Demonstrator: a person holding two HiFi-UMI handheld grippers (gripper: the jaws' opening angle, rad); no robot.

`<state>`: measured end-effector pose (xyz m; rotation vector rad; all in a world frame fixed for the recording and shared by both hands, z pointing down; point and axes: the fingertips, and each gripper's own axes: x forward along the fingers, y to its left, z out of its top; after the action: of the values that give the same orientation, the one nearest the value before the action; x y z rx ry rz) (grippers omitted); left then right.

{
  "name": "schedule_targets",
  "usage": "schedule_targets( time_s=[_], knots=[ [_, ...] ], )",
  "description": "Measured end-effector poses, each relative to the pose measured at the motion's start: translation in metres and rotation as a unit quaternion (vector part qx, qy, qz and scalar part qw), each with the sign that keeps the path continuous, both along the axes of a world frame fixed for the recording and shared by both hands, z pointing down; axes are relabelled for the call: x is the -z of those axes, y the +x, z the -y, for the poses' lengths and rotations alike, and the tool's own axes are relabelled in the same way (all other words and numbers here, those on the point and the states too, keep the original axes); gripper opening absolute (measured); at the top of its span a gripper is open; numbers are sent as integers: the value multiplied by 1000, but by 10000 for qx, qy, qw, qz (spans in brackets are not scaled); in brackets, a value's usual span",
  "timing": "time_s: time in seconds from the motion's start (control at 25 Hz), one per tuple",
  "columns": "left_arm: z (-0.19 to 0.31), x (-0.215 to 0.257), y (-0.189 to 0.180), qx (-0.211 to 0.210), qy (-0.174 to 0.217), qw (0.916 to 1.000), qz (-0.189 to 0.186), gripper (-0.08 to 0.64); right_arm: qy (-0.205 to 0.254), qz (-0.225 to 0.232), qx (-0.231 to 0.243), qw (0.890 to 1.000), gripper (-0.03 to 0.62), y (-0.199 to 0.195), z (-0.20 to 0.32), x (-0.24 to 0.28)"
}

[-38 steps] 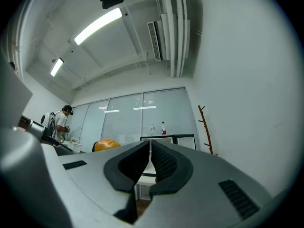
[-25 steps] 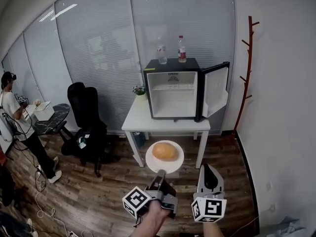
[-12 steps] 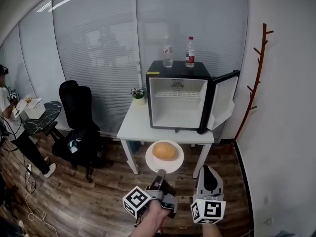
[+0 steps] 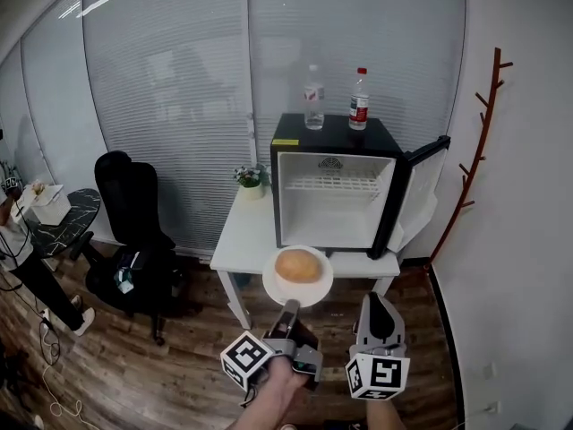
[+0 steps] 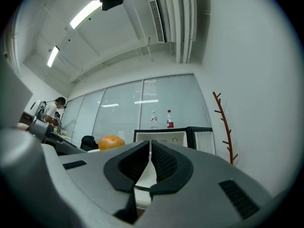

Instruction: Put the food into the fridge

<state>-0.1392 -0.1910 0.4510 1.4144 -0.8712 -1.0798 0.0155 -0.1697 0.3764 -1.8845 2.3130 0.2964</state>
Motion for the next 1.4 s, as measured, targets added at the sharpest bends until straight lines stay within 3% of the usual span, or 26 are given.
schedule_targets(
  time_s=[0.52, 1.04, 1.4],
  knots=[
    [110, -16, 33, -198, -117, 9997, 61, 34, 23, 25, -178, 9998, 34, 32, 104, -14],
    [256, -1, 95, 265, -174, 9993, 191, 34, -35, 177, 286, 9994, 34, 101, 262, -1],
    [315, -16, 108, 520, -363, 9978, 197, 34, -172, 224, 619, 9977, 34, 111, 327, -16]
  ],
)
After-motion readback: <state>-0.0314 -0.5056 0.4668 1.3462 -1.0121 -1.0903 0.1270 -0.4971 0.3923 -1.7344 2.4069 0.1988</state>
